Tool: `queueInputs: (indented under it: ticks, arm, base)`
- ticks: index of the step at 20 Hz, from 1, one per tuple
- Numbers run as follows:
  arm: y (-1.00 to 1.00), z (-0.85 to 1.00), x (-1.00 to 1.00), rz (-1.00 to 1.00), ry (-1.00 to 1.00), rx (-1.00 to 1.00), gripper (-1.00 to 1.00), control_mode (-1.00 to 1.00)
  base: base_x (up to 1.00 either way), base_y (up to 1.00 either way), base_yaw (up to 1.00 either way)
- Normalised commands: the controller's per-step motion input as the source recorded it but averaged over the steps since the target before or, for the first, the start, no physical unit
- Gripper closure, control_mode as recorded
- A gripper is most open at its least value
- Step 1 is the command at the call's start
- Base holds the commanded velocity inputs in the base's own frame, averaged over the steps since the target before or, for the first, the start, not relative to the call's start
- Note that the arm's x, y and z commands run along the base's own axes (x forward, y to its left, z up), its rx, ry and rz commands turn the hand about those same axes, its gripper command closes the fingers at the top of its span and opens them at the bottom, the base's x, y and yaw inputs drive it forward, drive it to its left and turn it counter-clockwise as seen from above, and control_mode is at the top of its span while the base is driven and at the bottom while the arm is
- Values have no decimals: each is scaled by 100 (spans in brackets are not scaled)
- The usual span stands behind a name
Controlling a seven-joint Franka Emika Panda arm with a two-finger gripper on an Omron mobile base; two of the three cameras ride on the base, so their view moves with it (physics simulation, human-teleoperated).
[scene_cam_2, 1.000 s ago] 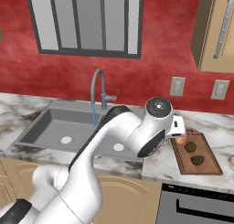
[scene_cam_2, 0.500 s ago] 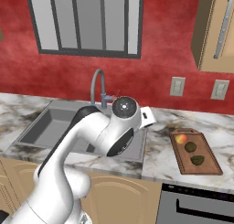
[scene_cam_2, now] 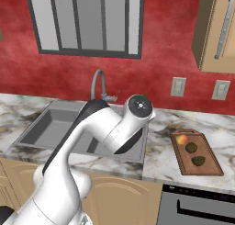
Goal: Pick the kiwi, mango, kiwi from the sink and place them on the cutting board to airdry. Then turn off the sink faucet.
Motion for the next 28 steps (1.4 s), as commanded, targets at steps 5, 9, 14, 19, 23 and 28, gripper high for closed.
queueInputs:
  ticks: [5,9,14,19,23,28]
  arm:
    - [18,10,-1,20,4,4,-100,-100]
    - [37,-5,-33,9,0,0,-100,-100]
    - [20,-10,-20,2,-2,14,-100,-100]
    - [18,0,0,2,0,32,-100,-100]
    - [23,0,5,6,3,30,-100,-100]
    - [32,0,1,9,0,6,-100,-100]
  base:
    - [0,0,0]
    - [0,0,0]
    - [0,0,0]
    - [0,0,0]
    - [0,0,0]
    - [0,0,0]
